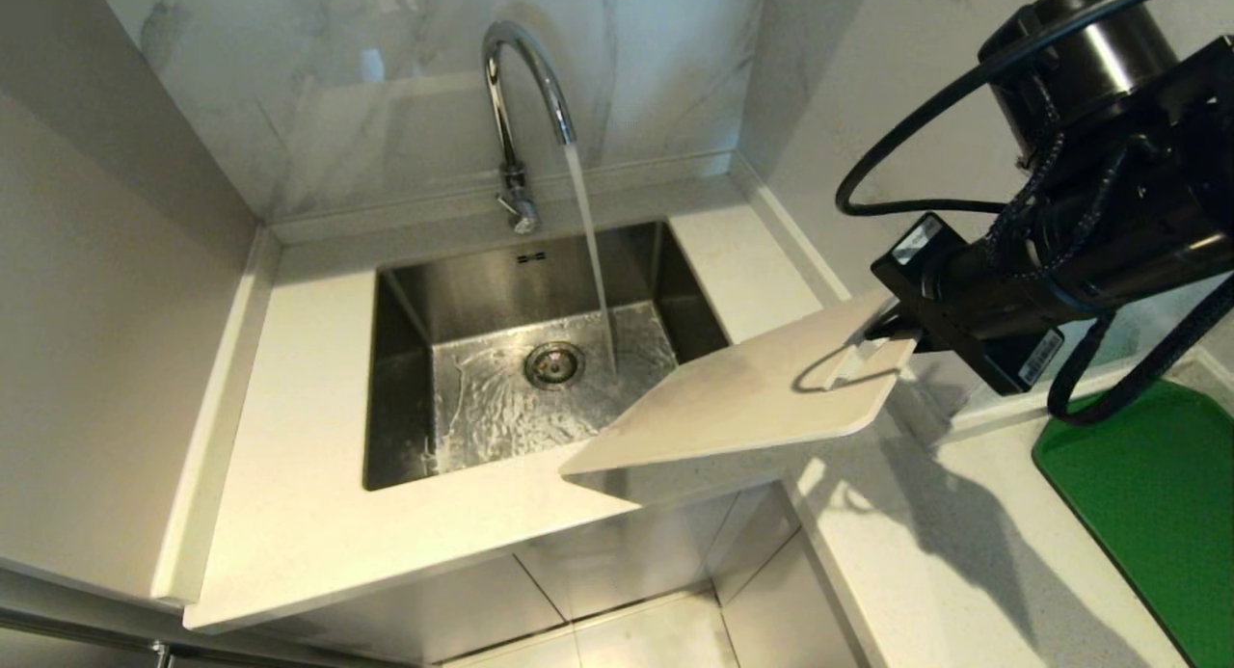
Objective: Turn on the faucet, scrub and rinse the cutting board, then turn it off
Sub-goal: Pick up the cutting board
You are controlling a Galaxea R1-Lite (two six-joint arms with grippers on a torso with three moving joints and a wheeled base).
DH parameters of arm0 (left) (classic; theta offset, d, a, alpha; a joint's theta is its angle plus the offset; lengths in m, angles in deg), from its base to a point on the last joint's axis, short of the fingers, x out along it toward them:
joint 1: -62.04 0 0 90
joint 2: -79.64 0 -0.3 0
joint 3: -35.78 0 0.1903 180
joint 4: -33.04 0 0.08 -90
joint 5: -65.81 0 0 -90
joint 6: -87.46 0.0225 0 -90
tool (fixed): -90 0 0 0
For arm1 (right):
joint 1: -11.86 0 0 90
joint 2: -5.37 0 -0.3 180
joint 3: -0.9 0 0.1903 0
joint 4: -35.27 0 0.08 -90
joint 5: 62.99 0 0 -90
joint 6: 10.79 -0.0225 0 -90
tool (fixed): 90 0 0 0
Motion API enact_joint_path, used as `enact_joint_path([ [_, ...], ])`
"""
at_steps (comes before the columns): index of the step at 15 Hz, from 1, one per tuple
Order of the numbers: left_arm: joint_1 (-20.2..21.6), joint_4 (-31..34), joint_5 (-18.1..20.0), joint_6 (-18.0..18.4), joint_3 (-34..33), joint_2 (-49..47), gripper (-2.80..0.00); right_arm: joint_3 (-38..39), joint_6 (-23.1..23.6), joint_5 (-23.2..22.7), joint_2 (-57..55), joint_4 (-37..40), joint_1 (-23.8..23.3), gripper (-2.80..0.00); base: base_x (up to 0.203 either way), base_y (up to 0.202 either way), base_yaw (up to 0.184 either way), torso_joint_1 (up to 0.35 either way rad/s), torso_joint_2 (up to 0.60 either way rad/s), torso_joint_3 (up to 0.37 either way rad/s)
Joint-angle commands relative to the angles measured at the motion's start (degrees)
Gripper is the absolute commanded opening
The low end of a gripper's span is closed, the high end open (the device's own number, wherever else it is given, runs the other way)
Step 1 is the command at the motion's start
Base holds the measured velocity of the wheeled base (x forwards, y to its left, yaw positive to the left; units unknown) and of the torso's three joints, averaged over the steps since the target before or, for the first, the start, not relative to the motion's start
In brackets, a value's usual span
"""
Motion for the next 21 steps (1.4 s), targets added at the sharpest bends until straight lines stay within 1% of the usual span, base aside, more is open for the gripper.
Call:
enact_joint_path([
  [1,0.01,-0.02,-0.02,0.0,0.0,-0.09,-2.8,-2.86,-0.25,-0.45,-1.72,0.12,-0.52,-2.8,0.0,0.0,0.0,0.0,0.0,0.0],
  [2,0.01,-0.02,-0.02,-0.04,0.0,-0.09,-2.8,-3.37,-0.24,-0.97,-1.99,0.12,-0.63,-2.8,0.0,0.0,0.0,0.0,0.0,0.0],
  [3,0.01,-0.02,-0.02,0.0,0.0,-0.09,-2.8,-4.28,-0.39,-2.82,-2.01,-0.25,-0.9,-2.8,0.0,0.0,0.0,0.0,0.0,0.0],
  [5,0.01,-0.02,-0.02,0.0,0.0,-0.09,-2.8,-7.17,-0.83,-9.28,-1.87,-0.52,-2.98,-2.8,0.0,0.0,0.0,0.0,0.0,0.0],
  [6,0.02,-0.02,-0.02,0.0,0.0,-0.09,-2.8,-8.28,-0.92,-11.15,-1.82,-0.55,-3.96,-2.8,0.0,0.0,0.0,0.0,0.0,0.0],
  [12,0.01,-0.02,-0.02,0.0,0.0,-0.09,-2.8,-13.69,-0.5,-11.61,-2.07,-0.55,-4.3,-2.8,0.0,0.0,0.0,0.0,0.0,0.0],
  [15,0.01,-0.02,-0.02,0.0,0.0,-0.09,-2.8,-13.76,-0.77,-13.04,-1.88,-1.91,-4.3,-2.8,0.0,0.0,0.0,0.0,0.0,0.0],
  [21,0.01,-0.02,-0.02,0.0,0.0,-0.09,-2.8,-13.72,-0.68,-13.05,-1.23,-1.55,-4.3,-2.8,0.0,0.0,0.0,0.0,0.0,0.0],
])
